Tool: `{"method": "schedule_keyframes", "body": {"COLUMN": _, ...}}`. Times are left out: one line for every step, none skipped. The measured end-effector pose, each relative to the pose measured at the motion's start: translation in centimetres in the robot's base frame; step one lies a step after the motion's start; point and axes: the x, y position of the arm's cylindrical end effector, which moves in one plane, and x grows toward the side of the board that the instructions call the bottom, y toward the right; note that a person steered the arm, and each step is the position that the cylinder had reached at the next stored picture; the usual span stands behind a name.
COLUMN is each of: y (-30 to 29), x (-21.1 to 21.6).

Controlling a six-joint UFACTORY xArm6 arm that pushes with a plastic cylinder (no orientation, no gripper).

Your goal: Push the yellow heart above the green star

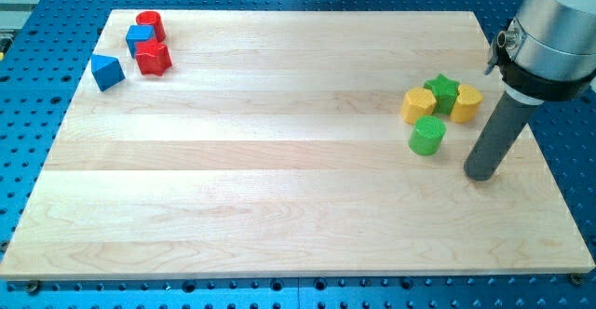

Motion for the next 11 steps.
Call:
{"method": "schedule_keyframes", "body": {"y": 0.0, "x": 0.0}}
{"method": "schedule_keyframes", "body": {"y": -0.1, "x": -0.2}}
{"method": "schedule_keyframes", "body": {"y": -0.1, "x": -0.2}}
{"method": "schedule_keyframes", "body": {"y": -0.1, "x": -0.1}}
{"method": "schedule_keyframes", "body": {"y": 0.5, "x": 0.7}}
{"method": "schedule_keyframes", "body": {"y": -2.3, "x": -2.0}}
{"method": "schedule_keyframes", "body": {"y": -1.6, "x": -2.8}}
{"method": "schedule_keyframes", "body": {"y": -2.1, "x": -2.8}}
{"method": "schedule_keyframes", "body": {"y": 0.5, "x": -2.0}}
{"method": "schedule_keyframes", "body": {"y": 3.3, "x": -8.4}}
{"method": "schedule_keyframes", "body": {"y": -0.7, "x": -19.6}}
